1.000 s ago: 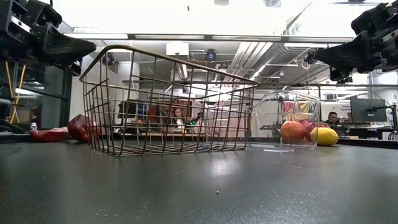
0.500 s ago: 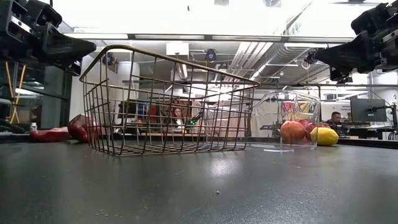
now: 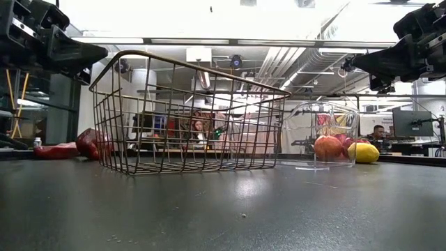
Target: Sort produce into baskets
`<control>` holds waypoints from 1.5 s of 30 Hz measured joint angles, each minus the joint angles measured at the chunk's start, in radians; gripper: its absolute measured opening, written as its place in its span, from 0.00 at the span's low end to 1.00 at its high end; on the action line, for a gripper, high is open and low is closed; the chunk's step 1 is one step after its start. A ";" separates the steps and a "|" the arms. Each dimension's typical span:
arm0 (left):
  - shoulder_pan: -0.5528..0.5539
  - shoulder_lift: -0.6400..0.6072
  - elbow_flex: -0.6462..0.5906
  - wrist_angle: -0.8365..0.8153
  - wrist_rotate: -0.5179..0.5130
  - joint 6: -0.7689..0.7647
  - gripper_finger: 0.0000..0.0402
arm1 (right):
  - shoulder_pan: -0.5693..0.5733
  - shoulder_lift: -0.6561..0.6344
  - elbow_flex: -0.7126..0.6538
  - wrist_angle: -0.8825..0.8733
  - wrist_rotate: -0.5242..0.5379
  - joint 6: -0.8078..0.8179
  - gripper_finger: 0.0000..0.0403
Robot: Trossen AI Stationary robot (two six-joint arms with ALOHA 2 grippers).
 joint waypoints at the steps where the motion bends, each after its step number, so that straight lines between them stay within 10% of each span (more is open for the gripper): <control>1: 0.000 0.000 0.000 0.004 0.000 0.000 0.00 | 0.000 0.000 0.000 0.000 0.000 0.000 0.00; 7: -0.002 0.013 -0.001 0.340 -0.004 -0.391 0.00 | 0.000 0.000 0.000 0.000 0.000 0.000 0.00; 11: 0.000 0.017 0.000 0.558 -0.190 -0.579 0.00 | 0.000 0.000 0.000 0.000 0.000 0.000 0.00; 17: 0.056 0.212 0.134 0.470 -0.320 -0.607 0.05 | 0.000 -0.001 0.000 0.000 0.000 0.000 0.00; 27: 0.498 0.936 0.927 -0.503 0.055 -0.250 0.41 | 0.000 -0.001 0.000 0.000 0.000 0.000 0.00; 33: 0.706 1.314 1.301 -1.078 0.089 -0.010 0.58 | 0.000 -0.001 0.000 0.000 0.000 0.000 0.00; 45: 0.740 1.665 1.475 -1.484 -0.068 0.213 0.70 | 0.000 -0.001 0.000 0.000 0.000 0.000 0.00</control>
